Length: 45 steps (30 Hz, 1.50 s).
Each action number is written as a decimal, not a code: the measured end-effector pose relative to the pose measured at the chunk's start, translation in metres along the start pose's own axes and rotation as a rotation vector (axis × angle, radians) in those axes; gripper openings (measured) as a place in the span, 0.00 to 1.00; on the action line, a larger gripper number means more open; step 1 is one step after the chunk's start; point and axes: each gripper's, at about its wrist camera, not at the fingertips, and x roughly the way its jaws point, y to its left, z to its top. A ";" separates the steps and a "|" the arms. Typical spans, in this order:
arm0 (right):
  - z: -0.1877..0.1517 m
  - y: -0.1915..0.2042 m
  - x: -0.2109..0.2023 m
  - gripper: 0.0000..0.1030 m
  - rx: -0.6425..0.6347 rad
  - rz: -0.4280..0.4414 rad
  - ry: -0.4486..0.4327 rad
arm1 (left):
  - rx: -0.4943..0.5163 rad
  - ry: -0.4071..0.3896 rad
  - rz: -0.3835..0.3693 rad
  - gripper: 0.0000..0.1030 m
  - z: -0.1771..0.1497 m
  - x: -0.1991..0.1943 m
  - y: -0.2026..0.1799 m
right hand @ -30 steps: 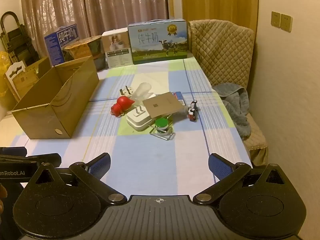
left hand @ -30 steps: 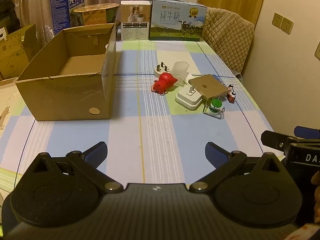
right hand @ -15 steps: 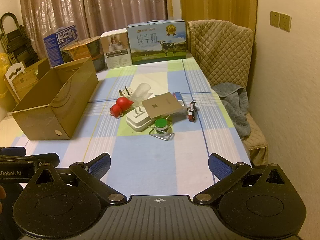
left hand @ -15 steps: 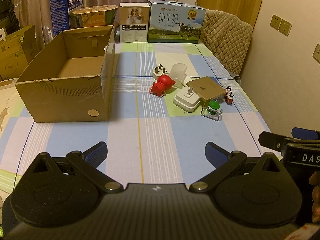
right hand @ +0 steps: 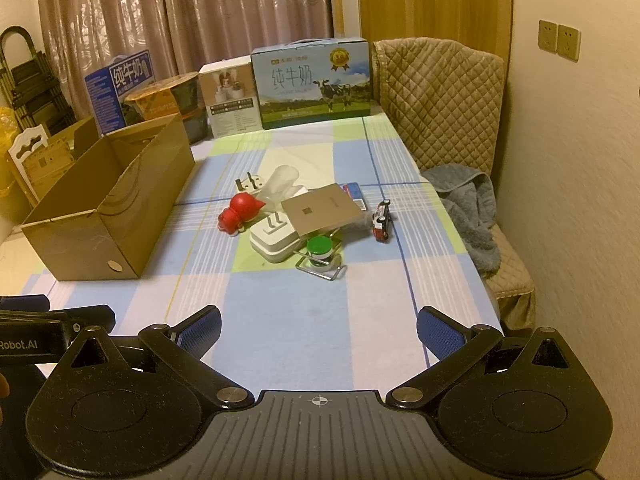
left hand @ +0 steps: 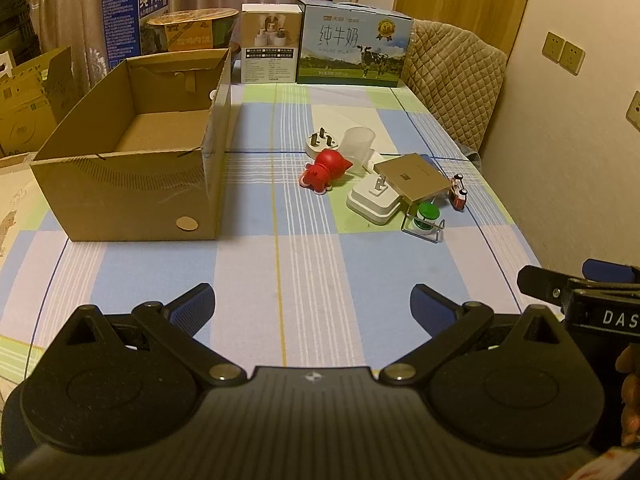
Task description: Organize rigid objects
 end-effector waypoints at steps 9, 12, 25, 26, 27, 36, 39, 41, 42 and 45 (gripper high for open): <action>0.000 -0.001 0.001 0.98 0.000 0.001 0.000 | -0.002 0.000 -0.003 0.99 0.000 0.000 0.001; 0.000 -0.001 0.001 0.98 0.001 0.001 0.001 | -0.004 0.002 -0.004 1.00 0.000 0.000 0.001; -0.003 -0.003 -0.001 0.98 0.007 0.001 0.003 | -0.007 0.005 -0.007 1.00 -0.001 0.001 0.001; -0.003 -0.003 0.000 0.98 0.008 0.000 0.003 | -0.009 0.005 -0.007 0.99 -0.001 0.001 0.001; -0.004 -0.003 0.000 0.98 0.009 0.000 0.004 | -0.009 0.005 -0.008 0.99 -0.001 0.002 0.001; -0.005 -0.006 0.000 0.98 0.015 -0.003 0.005 | -0.015 0.008 -0.009 0.99 -0.002 0.003 0.002; -0.004 -0.007 0.000 0.98 0.015 -0.002 0.005 | -0.018 0.009 -0.009 0.99 -0.001 0.003 0.002; -0.004 -0.007 0.000 0.98 0.015 -0.002 0.004 | -0.020 0.010 -0.010 0.99 -0.001 0.003 0.002; -0.003 -0.007 0.000 0.98 0.015 -0.002 0.004 | -0.021 0.010 -0.011 0.99 -0.001 0.003 0.002; -0.001 -0.008 0.000 0.98 0.015 -0.001 0.004 | -0.022 0.011 -0.011 1.00 0.000 0.002 0.003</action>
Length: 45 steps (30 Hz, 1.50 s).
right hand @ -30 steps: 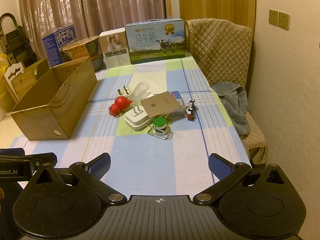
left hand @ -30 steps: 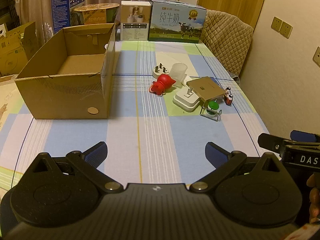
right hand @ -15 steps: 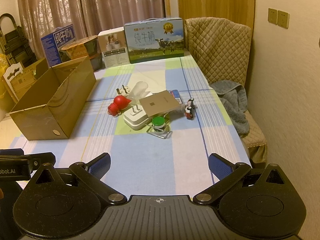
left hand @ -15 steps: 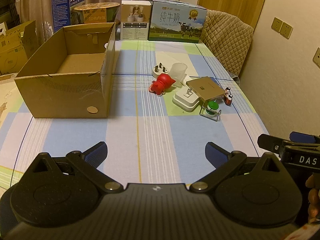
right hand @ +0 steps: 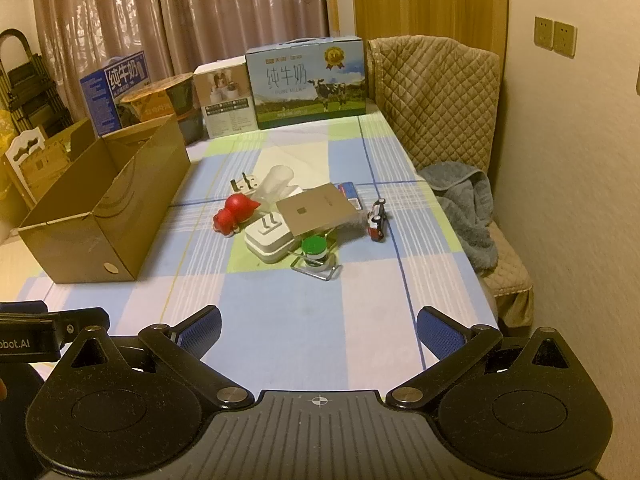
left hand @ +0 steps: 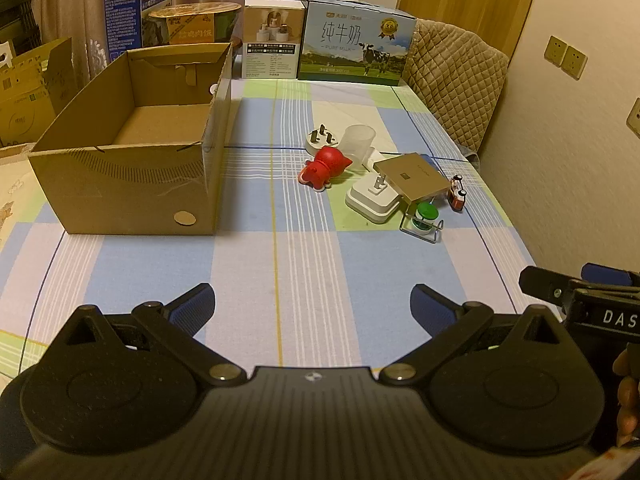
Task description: Organize rigid objects
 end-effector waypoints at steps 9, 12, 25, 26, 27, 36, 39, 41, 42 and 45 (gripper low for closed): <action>0.001 0.001 0.001 0.98 -0.001 -0.002 0.000 | -0.005 0.000 -0.005 0.99 0.003 0.000 0.002; 0.002 0.001 0.002 0.98 -0.002 -0.003 0.001 | -0.006 0.002 -0.007 0.99 0.003 0.000 0.002; 0.004 0.002 0.003 0.98 -0.005 -0.004 -0.001 | -0.001 0.003 -0.020 0.99 0.004 0.003 0.002; 0.004 0.002 0.003 0.98 -0.004 -0.004 -0.001 | 0.000 0.003 -0.023 0.99 0.004 0.003 0.002; 0.004 0.002 0.004 0.98 -0.004 -0.003 -0.001 | 0.000 0.005 -0.024 0.99 0.005 0.005 0.002; 0.010 -0.002 0.021 0.98 0.003 -0.006 0.000 | 0.014 0.019 -0.029 0.99 0.017 0.030 0.006; 0.013 -0.005 0.031 0.98 0.003 -0.003 -0.006 | 0.031 0.009 -0.031 0.99 0.023 0.044 0.008; 0.015 -0.006 0.041 0.98 -0.003 -0.001 -0.007 | 0.042 0.011 -0.036 0.99 0.028 0.056 0.008; 0.016 -0.007 0.045 0.98 -0.005 0.000 -0.007 | 0.047 0.011 -0.040 0.99 0.031 0.062 0.009; 0.019 -0.009 0.063 0.98 -0.005 0.002 -0.013 | 0.068 0.015 -0.043 0.99 0.038 0.083 0.009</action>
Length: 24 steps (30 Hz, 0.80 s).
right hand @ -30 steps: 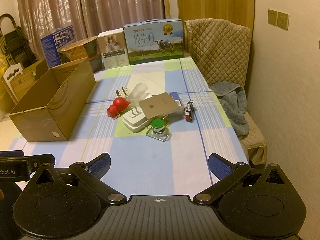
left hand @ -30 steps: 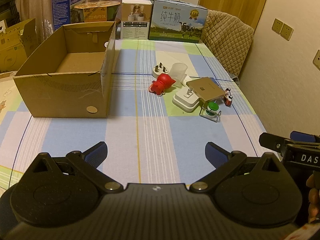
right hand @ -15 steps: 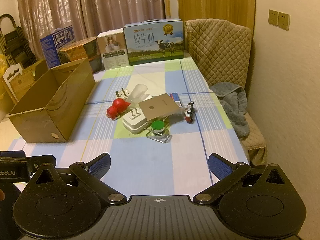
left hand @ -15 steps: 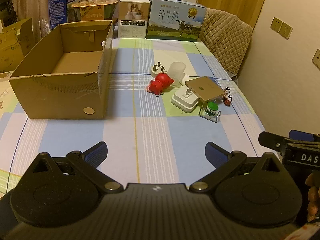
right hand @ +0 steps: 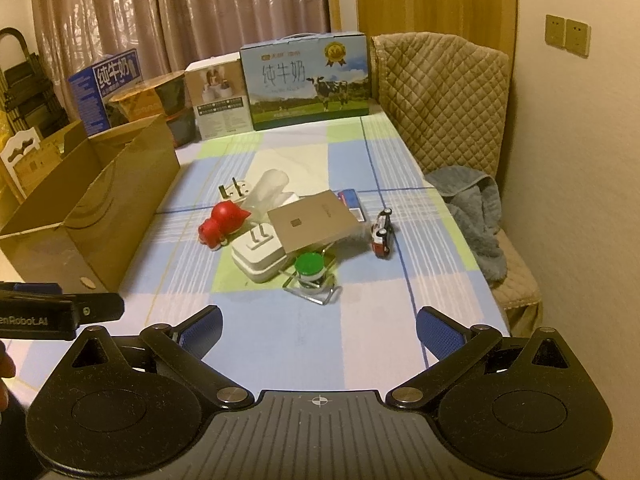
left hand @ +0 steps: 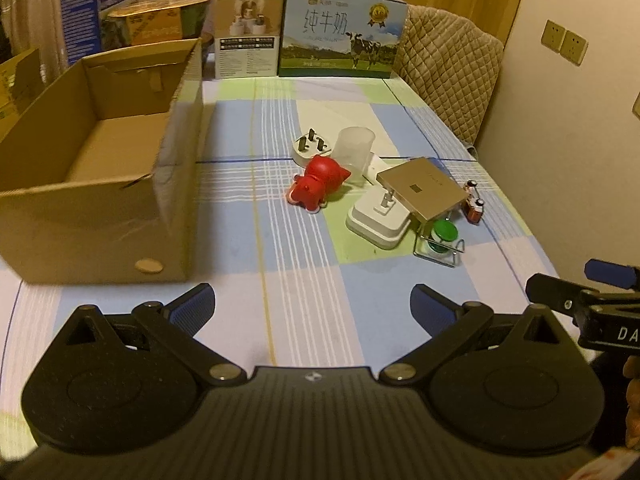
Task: Organize rigid objects
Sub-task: 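Move the right tool toward the green-lidded jar and close on it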
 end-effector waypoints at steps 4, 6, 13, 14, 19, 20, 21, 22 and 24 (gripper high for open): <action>0.001 -0.003 0.028 0.96 0.001 0.003 -0.001 | 0.031 0.009 0.002 0.99 0.006 0.029 0.001; 0.002 -0.004 0.044 0.90 -0.006 0.008 0.007 | 0.044 0.008 -0.003 0.99 0.008 0.043 0.001; 0.004 -0.005 0.090 0.71 -0.036 0.020 0.018 | 0.059 0.007 -0.020 0.99 0.015 0.081 0.004; 0.005 -0.006 0.095 0.69 -0.036 0.021 0.016 | 0.063 0.007 -0.022 0.99 0.017 0.085 0.003; 0.012 -0.008 0.114 0.52 -0.038 0.023 0.003 | 0.073 0.006 -0.026 0.99 0.023 0.101 0.000; 0.014 -0.008 0.117 0.51 -0.040 0.025 0.004 | 0.070 0.006 -0.030 0.99 0.023 0.104 0.000; 0.015 -0.007 0.120 0.48 -0.042 0.028 0.005 | 0.068 0.008 -0.033 0.99 0.024 0.106 0.000; 0.016 -0.006 0.122 0.45 -0.044 0.030 0.005 | 0.067 0.009 -0.034 0.99 0.024 0.108 -0.001; 0.018 -0.005 0.127 0.41 -0.051 0.027 0.014 | 0.064 0.010 -0.037 0.99 0.025 0.111 -0.001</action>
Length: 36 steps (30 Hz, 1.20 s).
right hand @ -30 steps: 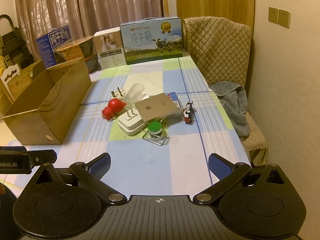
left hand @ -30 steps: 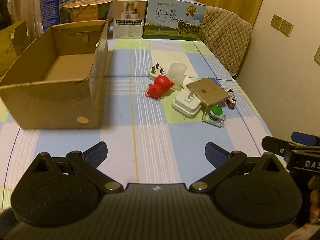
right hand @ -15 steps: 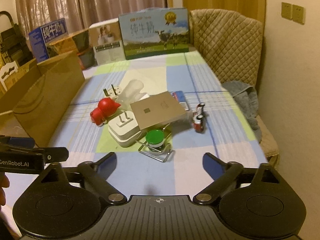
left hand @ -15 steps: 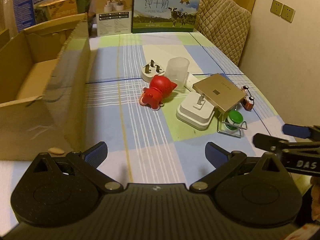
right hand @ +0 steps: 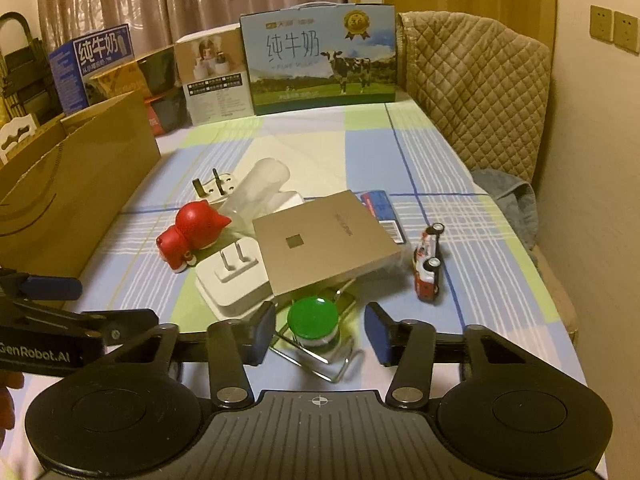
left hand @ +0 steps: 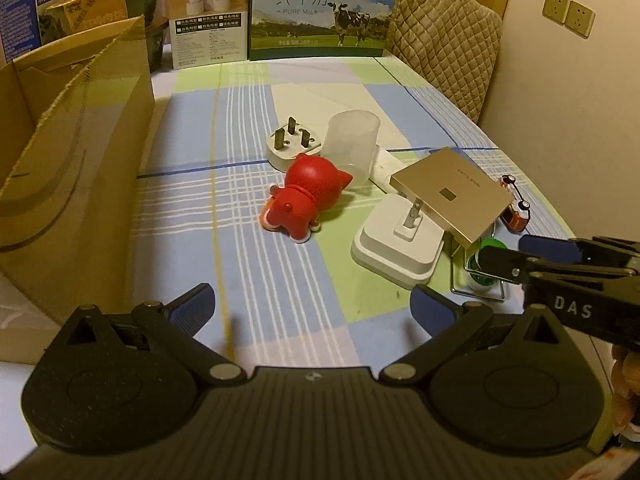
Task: Organize rigid objects
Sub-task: 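Move the right tool toward the green-lidded jar and close on it, then grasp the white plug adapter with the left tool while the right tool holds the jar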
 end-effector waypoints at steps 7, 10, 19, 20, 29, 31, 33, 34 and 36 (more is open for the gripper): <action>-0.001 0.004 0.008 0.26 -0.021 -0.002 0.018 | 0.006 -0.001 -0.005 0.99 0.001 0.005 -0.002; -0.001 0.004 0.007 0.26 -0.022 -0.001 0.012 | 0.021 -0.006 -0.013 0.99 0.001 0.006 -0.003; 0.006 -0.001 -0.012 0.25 0.003 -0.007 -0.058 | 0.137 -0.021 -0.071 0.88 0.007 0.017 -0.013; 0.007 -0.002 -0.012 0.25 0.008 -0.009 -0.061 | 0.158 -0.021 -0.080 0.87 0.008 0.019 -0.015; 0.005 -0.009 -0.020 0.25 0.049 -0.012 -0.070 | 0.335 -0.062 -0.165 0.76 0.016 0.040 -0.039; 0.006 -0.011 -0.023 0.25 0.057 -0.015 -0.080 | 0.353 -0.061 -0.182 0.69 0.018 0.045 -0.042; 0.006 -0.013 -0.025 0.25 0.057 -0.019 -0.077 | 0.354 -0.049 -0.197 0.58 0.019 0.049 -0.044; 0.005 -0.013 -0.025 0.25 0.059 -0.021 -0.074 | 0.349 -0.047 -0.198 0.58 0.019 0.048 -0.045; 0.004 -0.013 -0.026 0.25 0.057 -0.024 -0.072 | 0.338 -0.040 -0.183 0.58 0.017 0.044 -0.044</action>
